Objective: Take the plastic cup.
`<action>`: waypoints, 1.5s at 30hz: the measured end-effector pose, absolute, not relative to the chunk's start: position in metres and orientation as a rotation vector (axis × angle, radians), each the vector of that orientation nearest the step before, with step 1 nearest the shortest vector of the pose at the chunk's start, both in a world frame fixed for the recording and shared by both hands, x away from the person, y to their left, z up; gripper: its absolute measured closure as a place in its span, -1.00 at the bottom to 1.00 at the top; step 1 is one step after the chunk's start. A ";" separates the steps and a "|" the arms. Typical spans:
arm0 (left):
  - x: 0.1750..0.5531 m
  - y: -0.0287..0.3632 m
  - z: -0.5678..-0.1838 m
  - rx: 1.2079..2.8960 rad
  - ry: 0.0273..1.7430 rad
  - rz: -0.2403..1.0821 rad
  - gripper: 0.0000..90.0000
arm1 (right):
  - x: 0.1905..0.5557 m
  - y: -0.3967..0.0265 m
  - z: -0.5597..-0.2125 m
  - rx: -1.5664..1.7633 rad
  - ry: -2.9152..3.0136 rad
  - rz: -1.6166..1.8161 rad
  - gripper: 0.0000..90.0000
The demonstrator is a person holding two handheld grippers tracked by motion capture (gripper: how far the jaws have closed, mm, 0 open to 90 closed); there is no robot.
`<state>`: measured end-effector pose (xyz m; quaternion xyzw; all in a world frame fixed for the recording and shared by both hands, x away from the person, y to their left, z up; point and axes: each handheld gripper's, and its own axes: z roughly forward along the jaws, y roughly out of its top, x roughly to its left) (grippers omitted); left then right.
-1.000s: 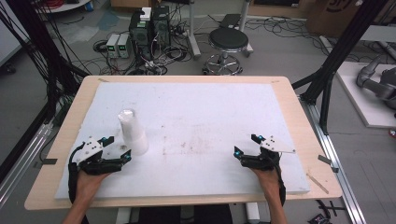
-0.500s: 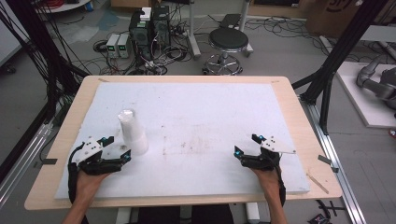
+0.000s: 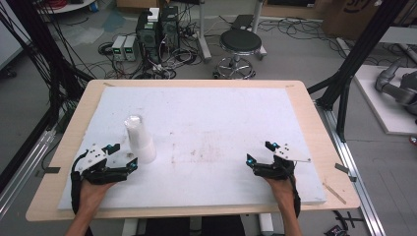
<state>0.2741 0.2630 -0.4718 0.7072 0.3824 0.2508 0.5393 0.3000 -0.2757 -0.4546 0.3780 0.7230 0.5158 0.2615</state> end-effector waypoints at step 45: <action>0.283 0.277 -0.331 1.703 0.683 0.582 -0.72 | 0.305 -0.280 -0.455 1.083 1.979 1.433 -0.74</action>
